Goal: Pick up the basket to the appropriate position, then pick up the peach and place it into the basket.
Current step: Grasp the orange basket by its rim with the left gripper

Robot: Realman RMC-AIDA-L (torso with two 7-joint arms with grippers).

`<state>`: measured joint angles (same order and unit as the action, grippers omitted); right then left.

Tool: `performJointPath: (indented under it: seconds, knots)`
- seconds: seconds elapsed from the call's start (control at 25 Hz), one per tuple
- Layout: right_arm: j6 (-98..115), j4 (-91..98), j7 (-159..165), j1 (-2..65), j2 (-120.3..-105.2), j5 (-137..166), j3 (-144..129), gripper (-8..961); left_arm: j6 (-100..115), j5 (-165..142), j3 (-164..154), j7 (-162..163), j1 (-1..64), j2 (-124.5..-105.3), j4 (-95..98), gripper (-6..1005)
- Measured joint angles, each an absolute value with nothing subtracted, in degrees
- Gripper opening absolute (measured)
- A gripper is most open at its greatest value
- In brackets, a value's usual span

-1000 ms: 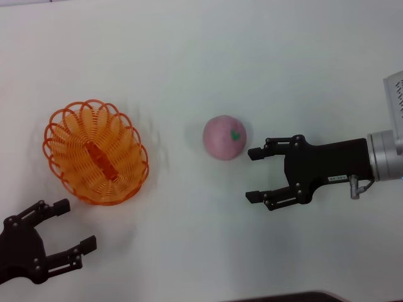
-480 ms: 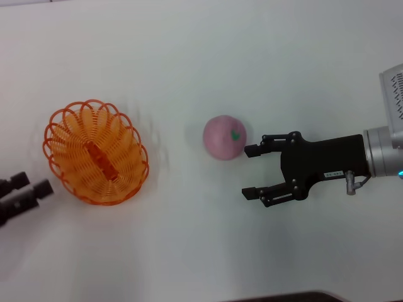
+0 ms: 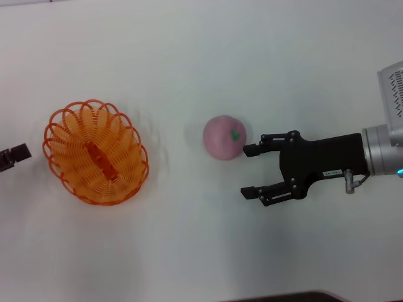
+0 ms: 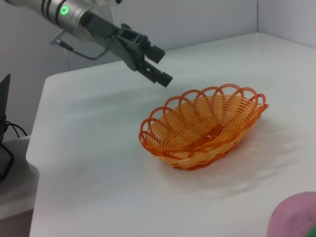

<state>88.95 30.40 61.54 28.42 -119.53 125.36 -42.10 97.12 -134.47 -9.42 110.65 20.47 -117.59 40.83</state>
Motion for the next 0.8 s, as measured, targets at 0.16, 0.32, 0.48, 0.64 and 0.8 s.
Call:
performJointPath:
  seconds: [0.16,0.32,0.48,0.64,0.8]
  knots:
    - [89.0,30.4,61.5,28.5,-119.53,125.4,-42.1,877,96.0,-135.5,-13.7,110.7,23.3,-117.13,43.5,902]
    - [88.9,30.3,61.5,28.7,-119.53,125.4,-42.1,877,93.3,-136.0,-19.6,112.3,26.3,-116.9,46.5,900]
    - [88.9,30.3,61.5,28.7,-119.53,125.4,-42.1,876,91.6,-138.2,-26.3,114.6,30.4,-116.39,50.0,899]
    - [89.0,30.3,61.4,28.7,-119.53,125.4,-42.2,876,88.9,-142.5,-34.0,115.3,34.8,-116.11,51.2,897]
    - [89.0,30.3,61.5,28.6,-119.53,125.4,-42.4,877,86.8,-146.4,-41.3,115.4,39.5,-116.08,51.2,896]
